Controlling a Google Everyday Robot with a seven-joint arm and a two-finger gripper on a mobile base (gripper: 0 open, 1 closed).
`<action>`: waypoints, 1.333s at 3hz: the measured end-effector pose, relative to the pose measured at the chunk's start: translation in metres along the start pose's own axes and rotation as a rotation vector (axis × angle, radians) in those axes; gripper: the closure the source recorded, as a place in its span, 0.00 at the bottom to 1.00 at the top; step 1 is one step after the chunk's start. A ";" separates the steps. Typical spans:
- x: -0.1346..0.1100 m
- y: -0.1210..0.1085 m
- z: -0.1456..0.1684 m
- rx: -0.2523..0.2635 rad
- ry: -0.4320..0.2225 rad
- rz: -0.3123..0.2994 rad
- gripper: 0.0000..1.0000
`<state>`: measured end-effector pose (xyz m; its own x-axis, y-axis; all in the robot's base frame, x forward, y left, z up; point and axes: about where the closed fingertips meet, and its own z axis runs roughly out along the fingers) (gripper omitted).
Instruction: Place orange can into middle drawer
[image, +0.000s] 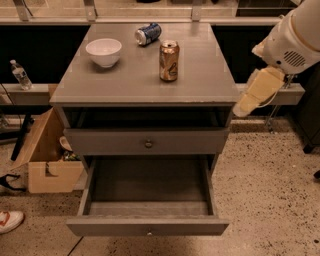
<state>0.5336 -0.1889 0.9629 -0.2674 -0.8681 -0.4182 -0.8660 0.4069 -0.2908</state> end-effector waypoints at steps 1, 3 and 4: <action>-0.022 -0.036 0.024 0.051 -0.129 0.076 0.00; -0.075 -0.106 0.100 0.079 -0.345 0.213 0.00; -0.077 -0.107 0.105 0.077 -0.354 0.217 0.00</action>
Offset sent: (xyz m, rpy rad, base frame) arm 0.1701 0.0489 -0.0121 0.4034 -0.1845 -0.1180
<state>0.6913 -0.1354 0.9360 -0.2669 -0.6139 -0.7429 -0.7677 0.6014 -0.2212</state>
